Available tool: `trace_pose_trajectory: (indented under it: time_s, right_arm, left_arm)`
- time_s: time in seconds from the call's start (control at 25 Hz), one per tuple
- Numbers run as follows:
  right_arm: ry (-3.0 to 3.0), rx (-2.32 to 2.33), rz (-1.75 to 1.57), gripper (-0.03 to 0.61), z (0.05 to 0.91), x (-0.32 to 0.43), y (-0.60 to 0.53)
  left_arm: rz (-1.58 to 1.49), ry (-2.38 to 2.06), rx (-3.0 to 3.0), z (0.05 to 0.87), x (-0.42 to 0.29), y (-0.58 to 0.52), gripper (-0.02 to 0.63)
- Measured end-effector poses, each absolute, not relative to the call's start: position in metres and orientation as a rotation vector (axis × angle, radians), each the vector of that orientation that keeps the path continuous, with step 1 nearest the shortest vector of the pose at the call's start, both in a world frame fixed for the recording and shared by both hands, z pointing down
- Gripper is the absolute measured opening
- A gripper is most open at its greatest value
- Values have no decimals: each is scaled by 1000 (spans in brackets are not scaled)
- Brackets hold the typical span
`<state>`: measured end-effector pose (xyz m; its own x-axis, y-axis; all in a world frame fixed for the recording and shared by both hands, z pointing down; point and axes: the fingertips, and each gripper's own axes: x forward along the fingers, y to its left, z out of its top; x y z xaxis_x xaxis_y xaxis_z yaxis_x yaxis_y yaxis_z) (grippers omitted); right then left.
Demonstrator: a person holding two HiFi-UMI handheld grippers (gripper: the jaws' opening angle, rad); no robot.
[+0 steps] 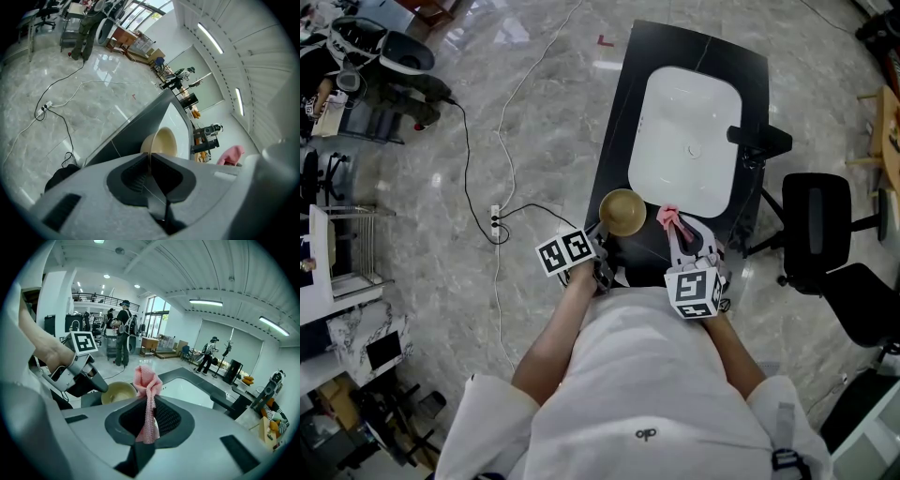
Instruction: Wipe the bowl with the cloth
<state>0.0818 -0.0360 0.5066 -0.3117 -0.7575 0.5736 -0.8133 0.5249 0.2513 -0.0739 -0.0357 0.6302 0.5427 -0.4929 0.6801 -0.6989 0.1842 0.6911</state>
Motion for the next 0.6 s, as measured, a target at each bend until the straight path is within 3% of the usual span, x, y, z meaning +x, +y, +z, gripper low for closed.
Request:
trace_pose_trajectory:
  time_s: [0.6]
  right_arm:
    - [-2103,1265,119,28,509,82,-32]
  left_arm:
    - [179,-1085,1442,635,-76,-29,45]
